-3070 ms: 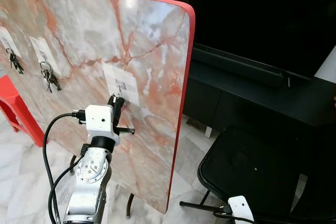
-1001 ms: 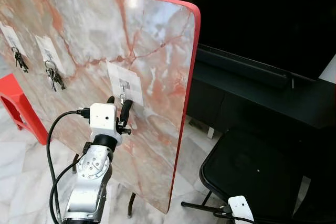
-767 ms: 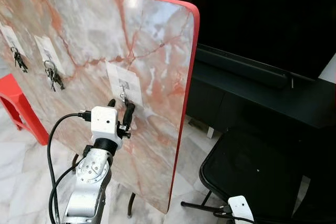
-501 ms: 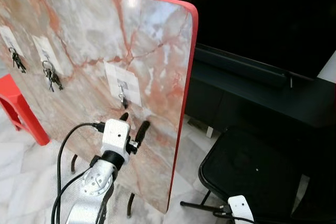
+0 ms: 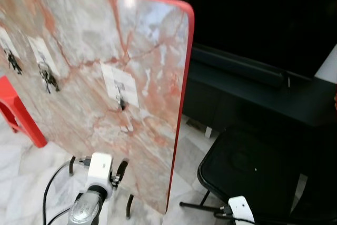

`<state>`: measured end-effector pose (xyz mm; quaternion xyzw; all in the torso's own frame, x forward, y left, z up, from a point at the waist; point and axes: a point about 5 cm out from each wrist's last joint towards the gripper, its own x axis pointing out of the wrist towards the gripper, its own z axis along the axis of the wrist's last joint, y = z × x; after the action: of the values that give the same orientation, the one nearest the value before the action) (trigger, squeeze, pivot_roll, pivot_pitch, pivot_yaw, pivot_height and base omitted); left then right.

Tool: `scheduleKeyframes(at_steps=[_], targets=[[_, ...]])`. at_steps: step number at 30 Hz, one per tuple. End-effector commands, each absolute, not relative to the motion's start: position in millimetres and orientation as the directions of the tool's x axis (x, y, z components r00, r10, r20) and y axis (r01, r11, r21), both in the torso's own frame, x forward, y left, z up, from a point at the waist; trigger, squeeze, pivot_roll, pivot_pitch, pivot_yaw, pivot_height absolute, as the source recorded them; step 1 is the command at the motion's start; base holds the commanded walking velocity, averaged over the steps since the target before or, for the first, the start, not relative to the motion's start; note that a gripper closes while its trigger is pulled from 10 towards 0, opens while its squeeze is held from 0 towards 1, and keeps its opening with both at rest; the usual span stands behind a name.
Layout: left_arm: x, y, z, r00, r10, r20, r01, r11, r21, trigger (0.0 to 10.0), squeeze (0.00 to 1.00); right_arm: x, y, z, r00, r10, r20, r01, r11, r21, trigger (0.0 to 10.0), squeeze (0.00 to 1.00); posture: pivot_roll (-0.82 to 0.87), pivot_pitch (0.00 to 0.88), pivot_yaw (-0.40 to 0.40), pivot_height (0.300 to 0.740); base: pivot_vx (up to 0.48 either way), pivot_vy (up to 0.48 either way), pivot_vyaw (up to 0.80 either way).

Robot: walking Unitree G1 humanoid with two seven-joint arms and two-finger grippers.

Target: Hang keys on a hook

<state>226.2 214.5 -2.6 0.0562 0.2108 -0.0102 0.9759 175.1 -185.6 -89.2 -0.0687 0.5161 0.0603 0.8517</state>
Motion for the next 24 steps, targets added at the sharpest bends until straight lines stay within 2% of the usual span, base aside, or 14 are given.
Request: scheduleKeyframes(at_steps=[1, 3, 4, 8, 13, 15, 20, 24], targets=[[220, 223, -18, 0.877, 0.044, -0.478, 0.017, 0.992, 0.123, 10.0, 0.0, 176, -186, -89, 0.459, 0.029, -0.888, -0.177, 0.982, -0.059, 10.0, 0.0, 0.06, 0.0, -0.057, 0.74, 0.0, 0.0, 0.0], [218, 224, -21, 0.869, 0.051, -0.492, 0.016, 0.991, 0.131, 10.0, 0.0, 176, -186, -89, 0.458, 0.029, -0.888, -0.178, 0.982, -0.06, 10.0, 0.0, 0.06, 0.0, -0.057, 0.74, 0.0, 0.0, 0.0], [206, 231, -38, 0.815, 0.096, -0.572, -0.017, 0.99, 0.142, 10.0, 0.0, 175, -186, -89, 0.457, 0.03, -0.889, -0.177, 0.982, -0.058, 10.0, 0.0, 0.03, 0.0, -0.049, 0.74, 0.0, 0.0, 0.0], [177, 237, -65, 0.702, 0.145, -0.697, -0.094, 0.989, 0.111, 10.0, 0.0, 174, -185, -90, 0.457, 0.021, -0.889, -0.162, 0.985, -0.06, 10.0, 0.0, 0.03, 0.0, -0.04, 0.74, 0.0, 0.0, 0.0], [166, 237, -72, 0.663, 0.147, -0.734, -0.077, 0.989, 0.128, 10.0, 0.0, 173, -185, -90, 0.455, 0.021, -0.89, -0.164, 0.985, -0.061, 10.0, 0.0, 0.03, 0.0, -0.037, 0.74, 0.0, 0.0, 0.0], [150, 237, -82, 0.603, 0.159, -0.781, -0.095, 0.987, 0.128, 10.0, 0.0, 172, -184, -91, 0.457, 0.012, -0.889, -0.137, 0.989, -0.056, 10.0, 0.0, 0.02, 0.0, -0.029, 0.74, 0.0, 0.0, 0.0], [149, 236, -84, 0.603, 0.16, -0.782, -0.105, 0.987, 0.121, 10.0, 0.0, 172, -185, -91, 0.456, 0.003, -0.89, -0.127, 0.99, -0.062, 10.0, 0.0, 0.02, 0.0, -0.031, 0.74, 0.0, 0.0, 0.0], [153, 235, -84, 0.611, 0.165, -0.774, -0.116, 0.986, 0.119, 10.0, 0.0, 173, -186, -90, 0.455, 0.002, -0.891, -0.135, 0.989, -0.067, 10.0, 0.0, 0.02, 0.0, -0.039, 0.74, 0.0, 0.329, 0.0]])
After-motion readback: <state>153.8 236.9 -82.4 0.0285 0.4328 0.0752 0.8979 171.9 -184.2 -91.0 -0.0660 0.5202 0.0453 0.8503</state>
